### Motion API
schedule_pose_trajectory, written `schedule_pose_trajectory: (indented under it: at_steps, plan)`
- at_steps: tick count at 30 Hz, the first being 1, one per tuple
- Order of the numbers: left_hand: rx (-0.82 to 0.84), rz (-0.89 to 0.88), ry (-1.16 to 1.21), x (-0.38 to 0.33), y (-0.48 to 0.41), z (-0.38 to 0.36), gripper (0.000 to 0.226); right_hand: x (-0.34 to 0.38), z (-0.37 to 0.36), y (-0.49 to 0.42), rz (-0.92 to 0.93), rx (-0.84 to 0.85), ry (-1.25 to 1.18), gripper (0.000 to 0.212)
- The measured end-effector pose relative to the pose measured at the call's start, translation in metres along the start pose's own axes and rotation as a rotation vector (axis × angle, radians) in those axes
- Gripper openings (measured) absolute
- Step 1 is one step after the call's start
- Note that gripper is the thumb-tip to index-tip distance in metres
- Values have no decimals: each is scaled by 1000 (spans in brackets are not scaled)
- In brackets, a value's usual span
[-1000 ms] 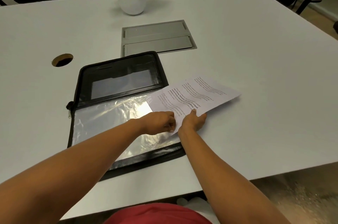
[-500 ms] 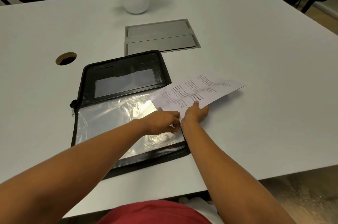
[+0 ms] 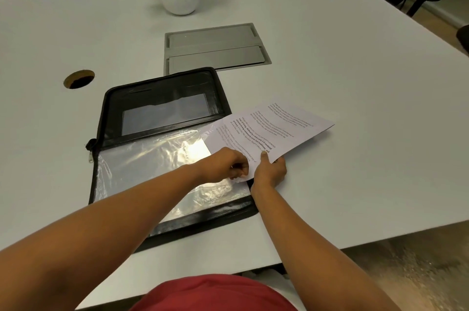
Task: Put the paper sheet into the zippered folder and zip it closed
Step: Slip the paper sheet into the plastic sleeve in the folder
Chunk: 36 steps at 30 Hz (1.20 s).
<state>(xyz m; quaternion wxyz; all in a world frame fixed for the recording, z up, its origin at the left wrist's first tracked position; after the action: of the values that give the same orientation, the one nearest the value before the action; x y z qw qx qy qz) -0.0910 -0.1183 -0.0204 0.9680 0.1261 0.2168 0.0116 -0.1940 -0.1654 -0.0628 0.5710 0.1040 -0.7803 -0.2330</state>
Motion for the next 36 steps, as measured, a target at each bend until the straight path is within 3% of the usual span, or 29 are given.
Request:
schedule_pose_trajectory:
  at_steps: [7,18,21,25,36]
  plan:
    - [9,69,137,5,7,-10,7,7,-3,-8,12,-13,64,23]
    - [-129,170,196,8,7,-8,16,5,-2,-7,20,-24,83,23]
    - [-224,166,105,5,18,-2,21,6,-4,-6,-19,-14,64,22]
    - [-110,128,-155,7,36,-17,41,6,-5,-7,-38,-2,58,22]
    - [-49,-83,-530,-7,26,-3,28,6,-2,-7,-180,299,307,32]
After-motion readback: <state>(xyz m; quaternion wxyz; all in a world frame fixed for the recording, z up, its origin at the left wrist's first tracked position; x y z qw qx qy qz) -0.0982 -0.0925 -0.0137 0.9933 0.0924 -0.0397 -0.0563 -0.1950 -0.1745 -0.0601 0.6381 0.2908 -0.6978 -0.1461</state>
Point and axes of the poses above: each hand's wrist, its own y-axis away from the middle knuckle, its own z-axis out of the back of the hand, x = y × z, the point moved 5 cm from there along -y, towards the middle knuckle, and after that the axes turned 12 degrees about -y, right-handed, at the moved point
